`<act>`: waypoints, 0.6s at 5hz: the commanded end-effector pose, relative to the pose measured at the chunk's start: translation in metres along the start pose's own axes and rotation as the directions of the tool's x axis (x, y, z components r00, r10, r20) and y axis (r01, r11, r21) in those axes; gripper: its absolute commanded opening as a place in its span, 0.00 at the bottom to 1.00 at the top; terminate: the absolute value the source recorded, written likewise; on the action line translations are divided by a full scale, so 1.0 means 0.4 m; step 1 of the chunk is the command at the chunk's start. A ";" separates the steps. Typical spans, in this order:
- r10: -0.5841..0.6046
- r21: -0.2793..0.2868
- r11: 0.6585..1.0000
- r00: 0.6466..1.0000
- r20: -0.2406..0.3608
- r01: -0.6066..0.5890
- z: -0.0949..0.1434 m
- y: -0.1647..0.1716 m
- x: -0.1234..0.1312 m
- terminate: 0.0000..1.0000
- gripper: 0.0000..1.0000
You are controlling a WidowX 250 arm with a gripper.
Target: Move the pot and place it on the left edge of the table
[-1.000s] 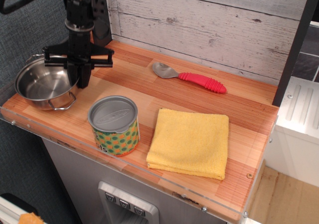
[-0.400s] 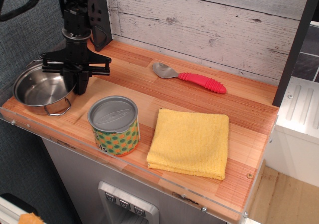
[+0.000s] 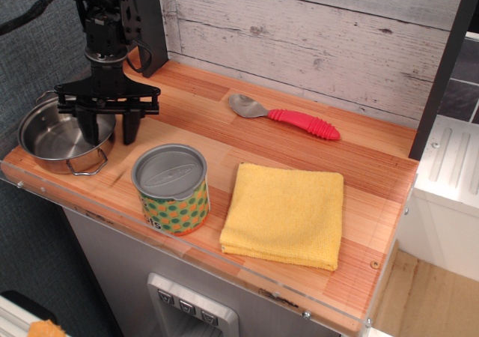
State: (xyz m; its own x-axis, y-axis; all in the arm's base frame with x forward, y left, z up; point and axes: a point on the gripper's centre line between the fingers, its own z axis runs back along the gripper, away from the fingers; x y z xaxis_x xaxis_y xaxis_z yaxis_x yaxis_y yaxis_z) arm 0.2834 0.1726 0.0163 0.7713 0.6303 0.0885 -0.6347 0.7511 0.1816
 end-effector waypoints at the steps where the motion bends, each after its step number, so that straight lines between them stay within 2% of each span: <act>1: 0.031 -0.049 0.998 0.995 0.098 -0.027 0.107 0.033 0.019 0.00 1.00; 3: 0.030 -0.091 0.996 0.990 0.135 -0.018 0.183 0.028 0.010 0.00 1.00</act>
State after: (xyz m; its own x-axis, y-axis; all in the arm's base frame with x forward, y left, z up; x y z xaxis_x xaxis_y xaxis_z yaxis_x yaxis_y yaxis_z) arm 0.2862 0.1679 0.0696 0.7620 0.6250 0.1694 -0.6445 0.7574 0.1044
